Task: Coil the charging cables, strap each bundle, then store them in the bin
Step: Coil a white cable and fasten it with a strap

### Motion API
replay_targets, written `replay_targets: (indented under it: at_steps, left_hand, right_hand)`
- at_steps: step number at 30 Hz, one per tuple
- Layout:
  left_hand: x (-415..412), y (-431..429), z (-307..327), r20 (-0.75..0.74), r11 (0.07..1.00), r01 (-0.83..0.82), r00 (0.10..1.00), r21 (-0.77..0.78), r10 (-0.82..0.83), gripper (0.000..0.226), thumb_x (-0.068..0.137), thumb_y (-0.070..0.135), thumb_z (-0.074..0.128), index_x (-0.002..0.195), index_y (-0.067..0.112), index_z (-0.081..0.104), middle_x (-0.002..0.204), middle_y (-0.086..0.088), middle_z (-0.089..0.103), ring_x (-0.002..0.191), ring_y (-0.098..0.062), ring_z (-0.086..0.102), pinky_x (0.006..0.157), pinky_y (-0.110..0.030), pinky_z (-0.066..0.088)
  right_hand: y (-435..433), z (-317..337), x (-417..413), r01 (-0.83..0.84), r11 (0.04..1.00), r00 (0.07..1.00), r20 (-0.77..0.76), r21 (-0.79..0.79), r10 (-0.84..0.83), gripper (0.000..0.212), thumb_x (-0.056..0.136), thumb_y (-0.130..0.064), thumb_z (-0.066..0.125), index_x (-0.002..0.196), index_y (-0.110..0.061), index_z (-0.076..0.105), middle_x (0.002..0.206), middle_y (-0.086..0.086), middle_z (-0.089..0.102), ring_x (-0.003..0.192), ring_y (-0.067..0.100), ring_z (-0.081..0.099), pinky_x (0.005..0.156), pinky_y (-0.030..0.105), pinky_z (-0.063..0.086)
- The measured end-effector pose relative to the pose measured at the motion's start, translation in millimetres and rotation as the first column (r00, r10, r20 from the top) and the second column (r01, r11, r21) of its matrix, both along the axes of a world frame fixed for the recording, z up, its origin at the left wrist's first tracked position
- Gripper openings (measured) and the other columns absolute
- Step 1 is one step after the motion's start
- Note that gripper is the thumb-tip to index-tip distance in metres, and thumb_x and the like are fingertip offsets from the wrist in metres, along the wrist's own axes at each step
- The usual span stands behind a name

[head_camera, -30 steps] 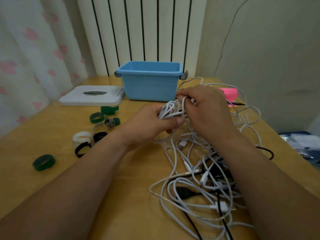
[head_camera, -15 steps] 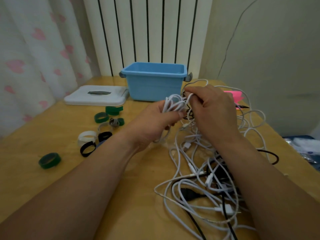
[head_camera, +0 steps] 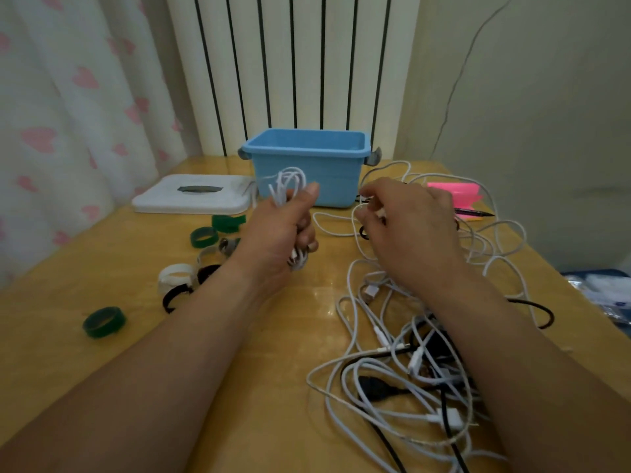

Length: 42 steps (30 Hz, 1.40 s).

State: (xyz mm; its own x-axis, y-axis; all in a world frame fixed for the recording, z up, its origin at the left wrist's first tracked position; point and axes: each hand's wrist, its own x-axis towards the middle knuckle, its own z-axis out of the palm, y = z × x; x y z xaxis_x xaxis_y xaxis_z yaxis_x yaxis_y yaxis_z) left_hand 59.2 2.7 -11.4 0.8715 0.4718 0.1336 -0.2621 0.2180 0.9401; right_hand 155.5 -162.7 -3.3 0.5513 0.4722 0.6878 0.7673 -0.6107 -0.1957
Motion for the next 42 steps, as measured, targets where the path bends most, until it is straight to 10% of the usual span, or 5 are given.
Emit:
replay_targets:
  at_steps: [8,17,27,32,42]
  left_hand:
    - [-14.9,-1.1,15.9,-0.007,0.894,0.421,0.905,0.152,-0.425,0.036,0.107,0.02,0.055,0.075,0.019,0.04,0.058,0.001,0.027,0.04,-0.009,0.031,0.044,-0.025,0.035]
    - [-20.3,5.7,23.3,0.101,0.789,0.612,0.783,0.048,-0.614,0.033,0.102,0.018,0.05,0.07,0.019,0.05,0.053,0.005,0.036,0.037,-0.005,0.037,0.043,-0.024,0.041]
    - [-1.4,-5.0,13.5,0.095,0.987,-0.019,0.995,0.157,0.003,0.022,0.107,0.031,0.065,0.117,0.014,0.075,0.121,-0.008,0.078,0.12,-0.02,0.073,0.102,-0.036,0.055]
    - [1.2,-13.5,12.2,0.099,0.998,0.028,0.995,-0.048,-0.023,0.042,0.112,0.027,0.053,0.117,-0.012,0.068,0.11,-0.022,0.078,0.098,-0.028,0.077,0.083,-0.039,0.063]
    - [-10.3,32.1,30.7,0.231,0.924,-0.05,0.962,-0.38,0.147,0.02,0.109,0.024,0.062,0.091,0.016,0.057,0.064,0.005,0.043,0.049,-0.007,0.04,0.055,-0.023,0.048]
  right_hand:
    - [1.0,-4.8,0.6,-0.013,0.998,0.999,-0.038,-0.063,0.01,0.082,0.094,-0.042,0.07,0.164,-0.025,0.03,0.148,-0.001,0.059,0.142,0.021,0.049,0.124,0.056,0.024]
    - [8.3,-10.6,0.6,-0.119,0.993,0.993,-0.008,0.005,0.119,0.039,0.101,-0.035,0.062,0.139,-0.028,0.059,0.134,-0.008,0.067,0.132,0.017,0.057,0.128,0.058,0.016]
    - [19.9,-8.5,-11.2,-0.224,0.97,0.974,-0.02,0.096,0.227,0.02,0.108,-0.027,0.046,0.112,-0.021,0.065,0.087,-0.001,0.074,0.082,0.026,0.067,0.118,0.047,0.034]
    - [28.0,-14.0,-16.7,-0.359,0.933,0.923,-0.136,0.037,0.36,0.013,0.102,-0.023,0.057,0.111,-0.019,0.065,0.086,0.002,0.068,0.082,0.029,0.062,0.079,0.036,0.041]
    - [20.9,-14.1,-17.9,-0.302,0.952,0.943,-0.162,-0.043,0.292,0.021,0.094,-0.049,0.072,0.093,-0.03,0.08,0.074,-0.013,0.069,0.077,0.011,0.064,0.08,0.034,0.048]
